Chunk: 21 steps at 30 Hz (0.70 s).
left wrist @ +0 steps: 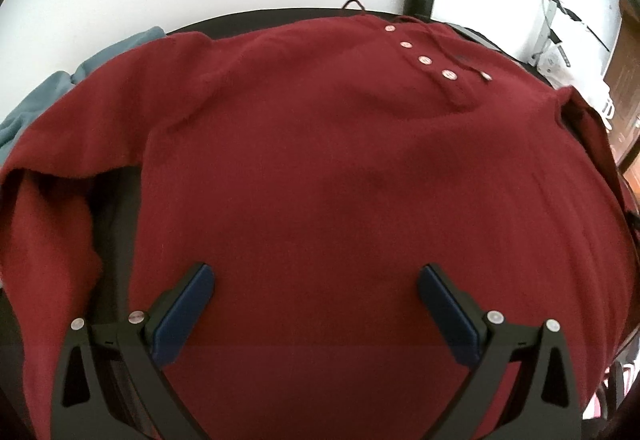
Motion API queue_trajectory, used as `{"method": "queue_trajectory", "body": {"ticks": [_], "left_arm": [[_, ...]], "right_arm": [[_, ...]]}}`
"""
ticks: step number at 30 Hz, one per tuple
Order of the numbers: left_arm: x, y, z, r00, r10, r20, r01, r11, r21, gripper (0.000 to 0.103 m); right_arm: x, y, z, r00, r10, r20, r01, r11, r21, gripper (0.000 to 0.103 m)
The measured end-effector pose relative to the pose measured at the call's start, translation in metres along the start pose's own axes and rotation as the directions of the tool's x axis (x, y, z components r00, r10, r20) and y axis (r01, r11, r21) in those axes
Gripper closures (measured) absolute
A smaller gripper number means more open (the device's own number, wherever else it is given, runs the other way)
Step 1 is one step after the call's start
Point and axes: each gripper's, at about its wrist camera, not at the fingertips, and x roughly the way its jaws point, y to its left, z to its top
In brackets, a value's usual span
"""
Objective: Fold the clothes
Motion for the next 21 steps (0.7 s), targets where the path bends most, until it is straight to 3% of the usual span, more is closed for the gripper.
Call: {"method": "queue_trajectory", "body": {"ticks": [3, 6, 9, 13, 16, 21], "left_arm": [[-0.007, -0.004, -0.010, 1.000, -0.008, 0.001, 0.008, 1.000, 0.023, 0.000], [-0.010, -0.008, -0.013, 1.000, -0.015, 0.005, 0.015, 0.999, 0.031, 0.000], [-0.012, -0.006, -0.016, 1.000, -0.025, 0.006, 0.025, 1.000, 0.016, 0.000], [-0.016, -0.007, -0.022, 1.000, -0.026, 0.004, 0.026, 1.000, 0.016, 0.000], [-0.018, -0.010, -0.026, 1.000, -0.018, 0.000, 0.018, 0.999, 0.031, 0.000], [-0.026, -0.012, -0.038, 1.000, -0.015, 0.017, 0.014, 0.999, 0.028, 0.000]], "right_arm": [[-0.025, 0.008, 0.012, 0.982, 0.163, 0.099, -0.168, 0.985, 0.047, 0.014], [-0.038, 0.027, 0.030, 0.928, 0.328, 0.179, -0.336, 0.942, 0.012, 0.014], [-0.036, 0.052, 0.043, 0.870, 0.459, 0.181, -0.463, 0.886, -0.023, 0.014], [-0.007, 0.072, 0.052, 0.836, 0.539, 0.106, -0.540, 0.841, -0.017, 0.014], [0.002, 0.067, 0.040, 0.800, 0.594, 0.079, -0.599, 0.799, 0.056, 0.011], [-0.007, 0.065, 0.015, 0.803, 0.592, 0.063, -0.595, 0.802, 0.053, 0.001]]}}
